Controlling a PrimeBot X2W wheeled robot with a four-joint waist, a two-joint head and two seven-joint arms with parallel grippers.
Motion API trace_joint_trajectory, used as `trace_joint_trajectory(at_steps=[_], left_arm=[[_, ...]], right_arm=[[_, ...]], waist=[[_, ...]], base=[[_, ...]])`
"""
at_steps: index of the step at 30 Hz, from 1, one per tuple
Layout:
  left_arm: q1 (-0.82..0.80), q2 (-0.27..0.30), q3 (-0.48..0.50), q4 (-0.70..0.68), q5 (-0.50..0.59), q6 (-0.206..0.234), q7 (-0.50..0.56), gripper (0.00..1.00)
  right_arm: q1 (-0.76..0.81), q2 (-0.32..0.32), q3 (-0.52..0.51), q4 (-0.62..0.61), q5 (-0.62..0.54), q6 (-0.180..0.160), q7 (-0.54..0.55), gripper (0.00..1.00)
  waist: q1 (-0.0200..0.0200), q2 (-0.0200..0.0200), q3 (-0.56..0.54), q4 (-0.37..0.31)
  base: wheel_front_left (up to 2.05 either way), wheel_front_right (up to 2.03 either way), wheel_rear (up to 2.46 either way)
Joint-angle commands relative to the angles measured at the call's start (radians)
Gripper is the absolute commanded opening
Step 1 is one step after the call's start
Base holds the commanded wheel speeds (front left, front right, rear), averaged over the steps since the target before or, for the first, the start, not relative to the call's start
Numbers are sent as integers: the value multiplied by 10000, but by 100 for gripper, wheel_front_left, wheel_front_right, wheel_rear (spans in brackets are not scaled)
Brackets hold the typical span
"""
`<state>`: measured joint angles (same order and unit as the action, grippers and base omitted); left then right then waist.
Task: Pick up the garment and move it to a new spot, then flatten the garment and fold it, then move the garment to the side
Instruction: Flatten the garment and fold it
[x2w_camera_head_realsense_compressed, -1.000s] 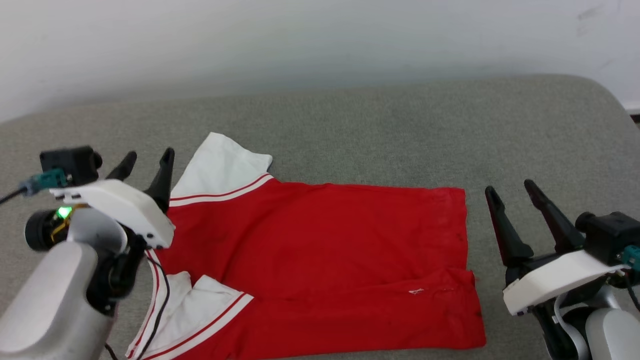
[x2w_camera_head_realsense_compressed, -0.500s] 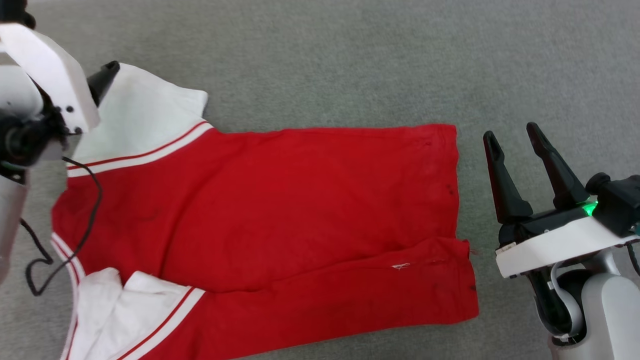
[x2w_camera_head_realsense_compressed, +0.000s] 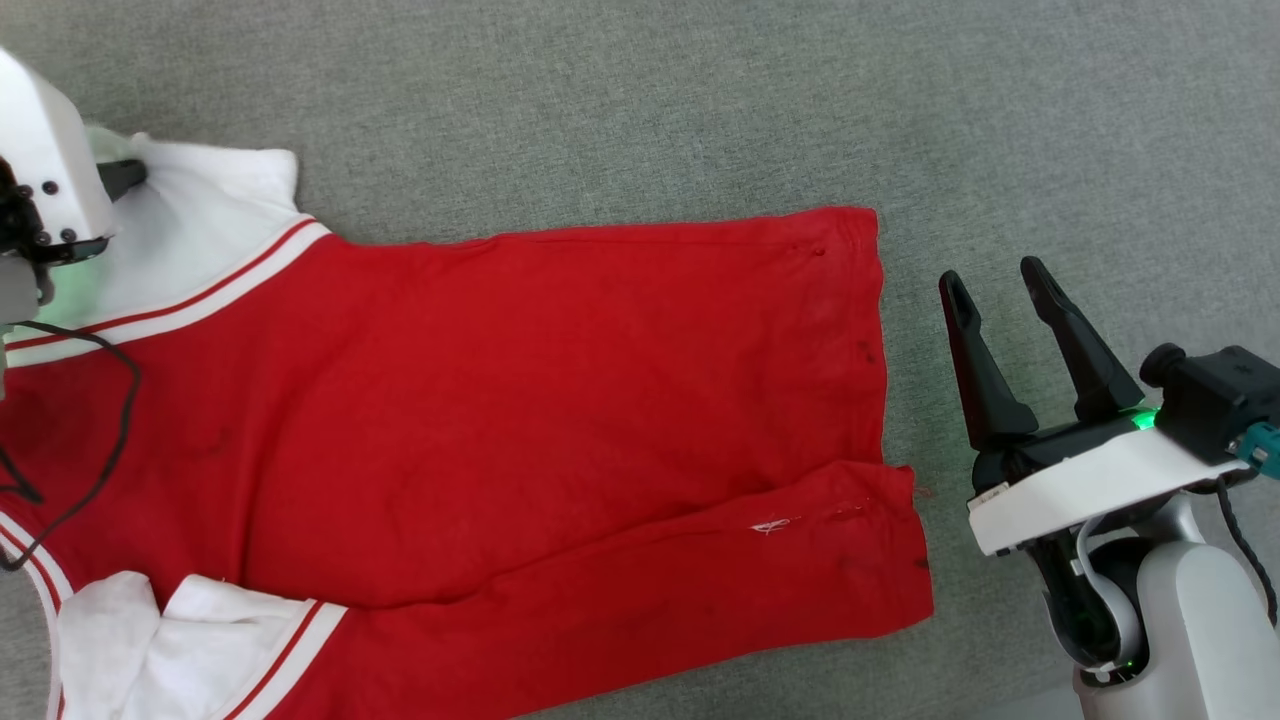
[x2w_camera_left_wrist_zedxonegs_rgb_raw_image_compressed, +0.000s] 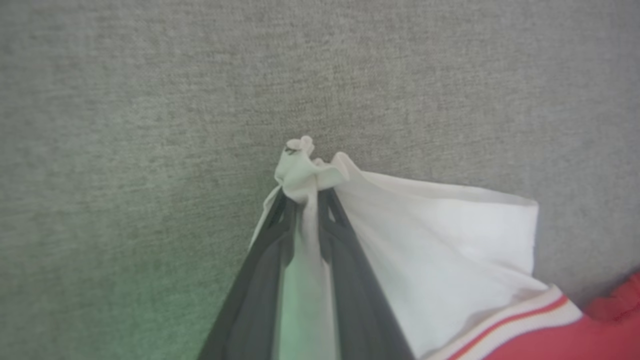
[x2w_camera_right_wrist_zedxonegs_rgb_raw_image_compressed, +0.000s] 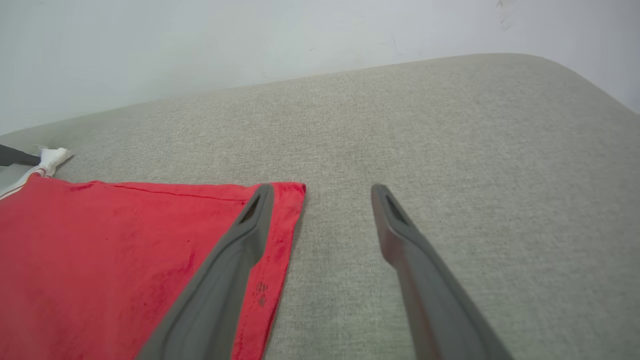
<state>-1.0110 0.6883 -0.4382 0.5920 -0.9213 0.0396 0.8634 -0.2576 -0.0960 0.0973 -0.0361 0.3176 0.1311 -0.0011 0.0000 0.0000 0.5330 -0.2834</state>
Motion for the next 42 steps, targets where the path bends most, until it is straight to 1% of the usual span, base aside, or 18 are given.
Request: trace_joint_trajectory(at_steps=[1, 6, 8, 10, 13, 16, 18, 20, 24, 28, 29, 30, 31, 34, 38, 42], left_arm=[[906, -582, -455, 504, -116, 33, 353, 0], [709, -798, -521, 544, 63, -43, -160, 0], [575, -918, -534, 588, 106, -54, -353, 0], [411, -989, -495, 607, 198, -50, -679, 0], [105, -1095, -465, 588, 402, -56, -1239, 0], [-252, -1265, -451, 481, 512, -137, -1712, 0], [-376, -1507, -291, 400, 353, -201, -2035, 0], [-354, -1627, -223, 343, 297, -264, -2300, 0], [-309, -1832, -113, 82, 148, -403, -2673, 0], [-184, -1837, -124, -115, 131, -515, -2851, 0], [-153, -1825, -125, -146, 122, -549, -2884, 0], [-133, -1814, -121, -174, 122, -555, -2926, 0], [-103, -1810, -125, -201, 131, -580, -2970, 0], [52, -1832, -139, -221, 110, -629, -3083, 0], [256, -1818, -40, -192, 21, -655, -3343, 0], [682, -1841, 92, -291, -107, -740, -3742, 0]], right_arm=[[-173, -34, 19, 50, 64, -8, -13, 100], [-364, -314, 28, 278, 442, -8, 349, 100], [-483, -455, -62, 477, 663, -6, 671, 100], [-728, -610, -122, 765, 1055, -6, 1242, 100], [-1191, -868, -241, 1247, 1565, -6, 2435, 100], [-1763, -1178, -252, 1782, 1870, -6, 3876, 100], [-2142, -1343, -228, 2111, 1990, -6, 4780, 100], [-2491, -1484, -133, 2481, 2002, -6, 5606, 100], [-3141, -1574, 19, 3217, 2049, -6, 6695, 100], [-3363, -1527, 361, 4244, 2066, -6, 7800, 100], [-3368, -1468, 448, 4454, 2065, -8, 8014, 43], [-3373, -1397, 534, 4657, 2104, -8, 8242, 11], [-3381, -1374, 651, 4795, 2115, -6, 8462, 0], [-3549, -1414, 779, 4897, 2122, -6, 8537, 0], [-3979, -1721, 782, 4544, 2037, -6, 8074, 0], [-4080, -2099, 607, 4079, 1892, -6, 7470, 0]], waist=[[0, 0, 1, 3], [0, 0, -144, 228], [0, 0, -263, 382], [0, 0, -408, 522], [0, 0, -621, 811], [0, 0, -774, 1127], [0, 0, -839, 1346], [0, 0, -877, 1535], [0, 0, -791, 1866], [0, 0, -661, 2092], [0, 0, -646, 2133], [0, 0, -636, 2166], [0, 0, -634, 2200], [0, 0, -701, 2294], [0, 0, -985, 2394], [0, 0, -1523, 2539]], base=[[0, 0, 0], [0, 0, 0], [0, 0, 0], [0, 0, 0], [0, 0, 0], [0, 0, 0], [0, 0, 0], [0, 0, 0], [0, 0, 0], [0, 0, 0], [0, 0, 0], [0, 0, 0], [0, 0, 0], [0, 0, 0], [0, 0, 0], [0, 0, 0]])
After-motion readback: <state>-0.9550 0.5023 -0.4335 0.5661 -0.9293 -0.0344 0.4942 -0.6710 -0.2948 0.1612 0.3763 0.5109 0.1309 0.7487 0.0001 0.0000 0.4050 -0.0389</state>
